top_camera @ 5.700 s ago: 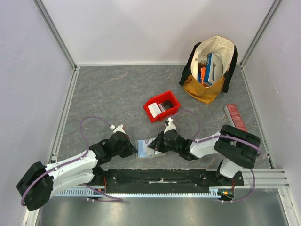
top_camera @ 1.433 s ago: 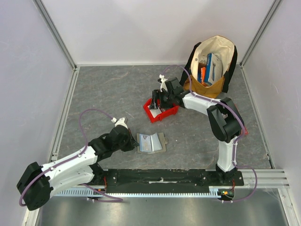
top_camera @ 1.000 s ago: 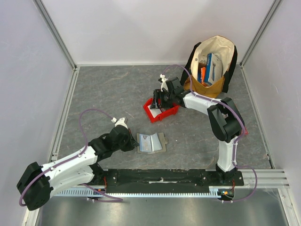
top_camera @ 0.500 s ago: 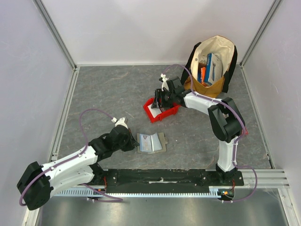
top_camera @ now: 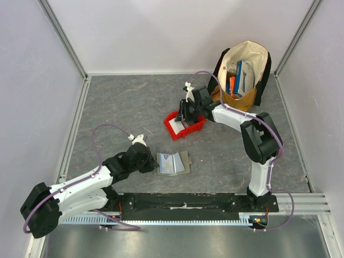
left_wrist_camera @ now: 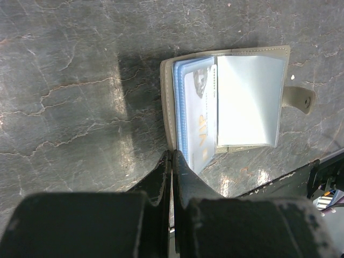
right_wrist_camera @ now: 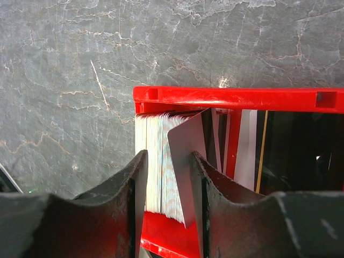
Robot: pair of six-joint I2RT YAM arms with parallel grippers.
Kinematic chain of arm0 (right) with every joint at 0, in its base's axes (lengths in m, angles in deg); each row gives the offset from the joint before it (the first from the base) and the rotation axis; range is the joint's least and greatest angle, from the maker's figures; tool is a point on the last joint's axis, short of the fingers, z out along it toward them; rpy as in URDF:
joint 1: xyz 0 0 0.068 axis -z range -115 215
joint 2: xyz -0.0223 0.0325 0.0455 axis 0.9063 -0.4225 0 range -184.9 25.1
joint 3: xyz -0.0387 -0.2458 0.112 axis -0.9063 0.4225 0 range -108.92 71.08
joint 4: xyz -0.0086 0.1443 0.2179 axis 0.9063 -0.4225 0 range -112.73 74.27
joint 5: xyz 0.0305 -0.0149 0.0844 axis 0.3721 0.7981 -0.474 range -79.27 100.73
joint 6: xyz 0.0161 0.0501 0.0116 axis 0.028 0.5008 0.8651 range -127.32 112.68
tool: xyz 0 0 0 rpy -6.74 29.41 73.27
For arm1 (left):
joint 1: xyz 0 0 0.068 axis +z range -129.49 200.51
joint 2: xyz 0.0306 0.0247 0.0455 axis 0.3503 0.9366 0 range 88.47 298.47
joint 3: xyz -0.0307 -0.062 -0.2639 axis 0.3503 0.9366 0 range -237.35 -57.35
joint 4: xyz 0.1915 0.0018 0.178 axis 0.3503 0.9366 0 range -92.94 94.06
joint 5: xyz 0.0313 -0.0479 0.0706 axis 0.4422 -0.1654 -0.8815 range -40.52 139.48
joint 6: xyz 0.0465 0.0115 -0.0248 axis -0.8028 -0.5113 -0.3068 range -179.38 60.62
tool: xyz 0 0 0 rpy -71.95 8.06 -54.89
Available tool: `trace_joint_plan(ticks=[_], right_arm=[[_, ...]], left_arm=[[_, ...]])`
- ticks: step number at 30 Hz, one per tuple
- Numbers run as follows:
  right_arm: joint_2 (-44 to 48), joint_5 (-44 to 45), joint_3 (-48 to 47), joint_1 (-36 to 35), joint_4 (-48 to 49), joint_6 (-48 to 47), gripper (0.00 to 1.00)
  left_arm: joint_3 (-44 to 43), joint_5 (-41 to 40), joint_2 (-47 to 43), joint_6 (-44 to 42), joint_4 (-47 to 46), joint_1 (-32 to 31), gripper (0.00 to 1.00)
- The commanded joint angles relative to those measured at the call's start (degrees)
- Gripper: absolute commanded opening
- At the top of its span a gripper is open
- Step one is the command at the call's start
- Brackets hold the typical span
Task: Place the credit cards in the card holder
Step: Pick up the credit card from the storage box.
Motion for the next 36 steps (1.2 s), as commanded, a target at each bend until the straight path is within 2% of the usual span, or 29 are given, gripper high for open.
trace_joint_plan(ticks=[1, 10, 24, 29, 36], right_arm=[[1.6, -2.4, 0.0, 0.2, 0.4, 0.0, 0.42], [1.5, -1.8, -0.2, 0.6, 0.4, 0.1, 0.28], [-0.7, 7.4, -3.9, 1.0, -4.7, -3.1, 0.07], [-1.9, 7.2, -5.0, 0.9, -5.5, -4.0, 0.06], [-2.9, 6.5, -4.6, 0.3, -6.3, -4.9, 0.12]], left_arm=[[-1.8, 0.1, -0.1, -2.2, -2.1, -0.1, 0.02], [-1.9, 0.2, 0.2, -2.2, -2.3, 0.1, 0.02], [-1.5, 0.2, -0.1, -2.1, -2.3, 0.1, 0.02], [-1.2, 0.0, 0.3, -2.1, -2.5, 0.1, 0.02], [-1.2, 0.2, 0.9, -2.3, -3.0, 0.1, 0.02]])
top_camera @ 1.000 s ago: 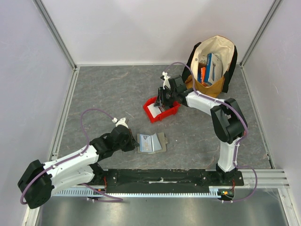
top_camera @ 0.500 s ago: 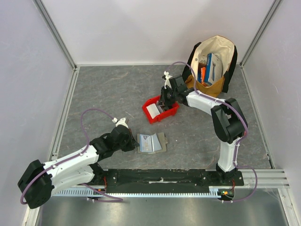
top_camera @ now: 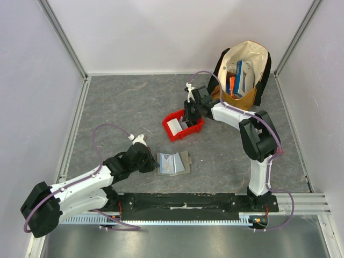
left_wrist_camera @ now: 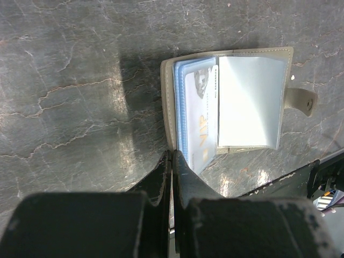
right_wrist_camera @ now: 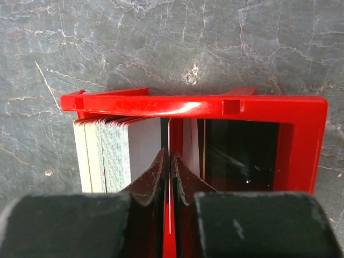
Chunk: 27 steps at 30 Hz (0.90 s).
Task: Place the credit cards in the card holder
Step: Pick up the credit card from the storage box.
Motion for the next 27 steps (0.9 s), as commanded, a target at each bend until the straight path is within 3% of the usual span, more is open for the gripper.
trace_joint_plan(ticks=[1, 9, 15, 27], right_arm=[[-1.1, -0.1, -2.0, -0.6, -1.1, -2.0, 0.13], [-1.8, 0.5, -2.6, -1.5, -2.4, -2.7, 0.15], [1.0, 6.5, -3.9, -1.7, -2.9, -4.5, 0.00], [11.7, 13.9, -3.4, -1.7, -4.5, -7.1, 0.00]], left_arm=[[-1.2, 0.1, 0.6, -2.2, -2.5, 0.1, 0.02], [-1.1, 0.1, 0.9, -2.1, -2.6, 0.1, 0.02], [-1.2, 0.4, 0.8, -2.1, -2.6, 0.0, 0.02], [-0.6, 0.6, -0.4, -1.6, -2.6, 0.1, 0.02]])
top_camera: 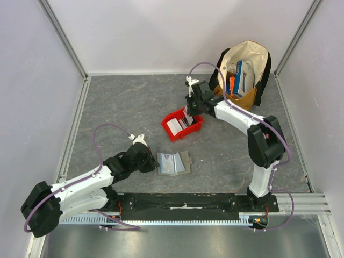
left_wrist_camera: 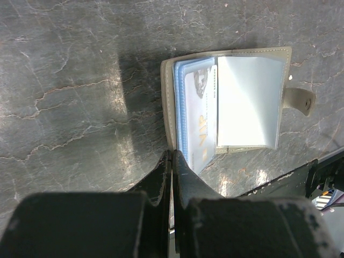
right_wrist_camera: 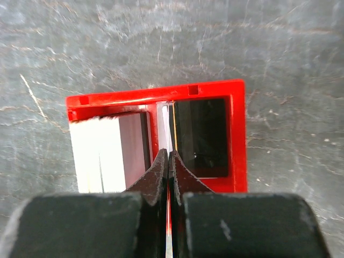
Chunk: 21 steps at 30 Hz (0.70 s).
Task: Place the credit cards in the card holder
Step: Pick up the credit card from the storage box, then insert the credit card into the card holder.
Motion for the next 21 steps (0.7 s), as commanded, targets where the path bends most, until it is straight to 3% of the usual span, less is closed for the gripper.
trace_joint_plan(ticks=[1, 9, 15, 21], right_arm=[[8.9, 3.5, -0.2, -0.3, 1.8, -0.7, 0.00], [21.1, 0.6, 11.6, -1.4, 9.8, 9.9, 0.00], [34.9, 14.2, 28.4, -13.4, 21.5, 20.5, 0.00], [39.9, 21.8, 34.2, -22.4, 20.1, 29.5, 0.00]], left_arm=[[-0.5, 0.6, -1.0, -1.4, -2.1, -0.1, 0.02], [-0.6, 1.1, -1.0, -0.8, -2.9, 0.0, 0.02], [-0.2, 1.4, -2.2, -0.6, -2.8, 0.1, 0.02], [0.0, 1.0, -2.5, -0.6, -2.5, 0.2, 0.02]])
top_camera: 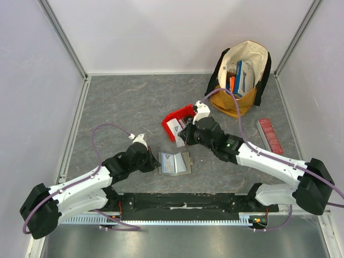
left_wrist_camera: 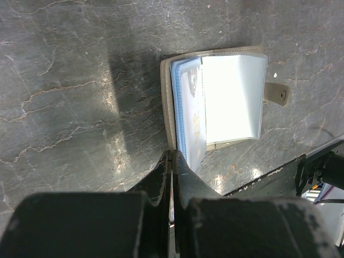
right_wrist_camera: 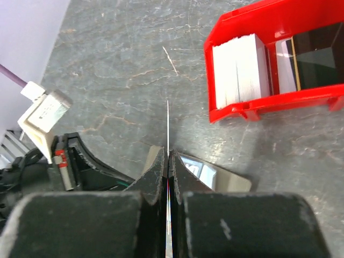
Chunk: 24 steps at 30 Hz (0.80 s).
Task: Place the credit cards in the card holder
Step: Insert the credit card into the card holder.
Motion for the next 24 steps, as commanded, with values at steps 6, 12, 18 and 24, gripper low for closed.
trace_joint_plan(ticks=[6, 12, 18, 24], right_arm=[[3.2, 16.4, 8.9, -11.0, 7.1, 18.6, 0.00], [-1.0, 27.9, 10.9, -20.7, 13.4, 23.4, 0.00], [-6.6, 32.4, 8.2, -22.7, 12.9, 24.3, 0.00], [-10.4, 32.4, 6.2, -22.8, 11.8, 24.5, 0.00]], left_arm=[[0.0, 0.0, -1.1, -0.2, -2.2, 0.1, 0.02], [0.2, 0.6, -1.0, -0.2, -2.5, 0.1, 0.02], [0.7, 0.8, -1.3, 0.1, -2.4, 0.2, 0.02], [0.9, 0.8, -2.0, 0.4, -2.4, 0.2, 0.02]])
